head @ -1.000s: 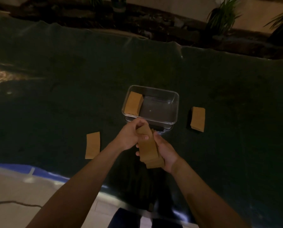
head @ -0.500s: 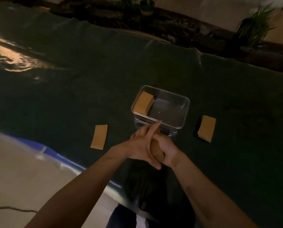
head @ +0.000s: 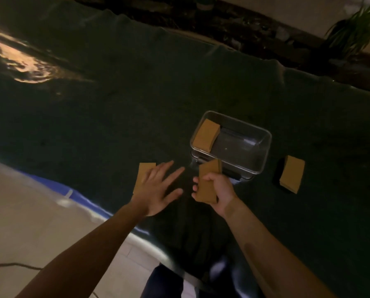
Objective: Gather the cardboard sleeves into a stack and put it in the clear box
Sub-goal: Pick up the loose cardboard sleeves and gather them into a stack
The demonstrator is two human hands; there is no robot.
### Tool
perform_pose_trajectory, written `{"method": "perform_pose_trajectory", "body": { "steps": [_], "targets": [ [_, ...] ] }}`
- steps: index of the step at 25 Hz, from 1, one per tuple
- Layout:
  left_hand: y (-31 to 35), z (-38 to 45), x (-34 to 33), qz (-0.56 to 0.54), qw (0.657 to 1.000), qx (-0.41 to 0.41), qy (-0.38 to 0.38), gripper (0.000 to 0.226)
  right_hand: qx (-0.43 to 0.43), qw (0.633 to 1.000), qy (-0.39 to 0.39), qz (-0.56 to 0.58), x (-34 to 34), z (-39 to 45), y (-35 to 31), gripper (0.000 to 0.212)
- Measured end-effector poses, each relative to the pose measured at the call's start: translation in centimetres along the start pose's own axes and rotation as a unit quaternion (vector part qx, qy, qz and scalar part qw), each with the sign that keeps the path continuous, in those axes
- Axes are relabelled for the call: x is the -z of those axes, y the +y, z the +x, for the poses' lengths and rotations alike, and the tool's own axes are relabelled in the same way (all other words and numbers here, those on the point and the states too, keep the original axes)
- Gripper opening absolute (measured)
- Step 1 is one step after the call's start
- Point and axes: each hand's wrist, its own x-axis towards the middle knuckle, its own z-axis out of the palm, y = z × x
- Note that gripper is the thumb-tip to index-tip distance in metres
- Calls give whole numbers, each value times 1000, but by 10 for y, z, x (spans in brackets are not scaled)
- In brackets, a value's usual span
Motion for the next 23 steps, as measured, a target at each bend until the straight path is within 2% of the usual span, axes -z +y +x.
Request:
{"method": "perform_pose_trajectory", "body": {
  "steps": [2,4,6,9,14,18,21,23],
  "targets": [
    [-46,-21,-16,69,991,108,-41,69,3,1000,12,-2,-5,6,3,15],
    [-68,-31,-33,70,970,203,-111,76,-1,1000,14,-5,-12,11,9,12],
    [-70,-35,-44,86,965,213,-127,78,-9,1000,11,-5,-19,14,14,11],
    [-65,-36,-47,107,966,207,-111,75,-14,1000,14,-8,-27,19,20,13],
    [-51,-17,-25,100,965,237,-48,57,-30,999,16,-29,-40,24,29,11],
    [-45,11,-7,-38,937,343,-45,66,-34,998,24,-41,-37,29,31,15],
    [-45,17,5,-98,935,342,-16,67,-24,998,26,-49,-30,31,27,26],
    [-40,17,14,-199,922,331,16,61,-8,998,21,-63,-29,30,23,25]
  ]
}}
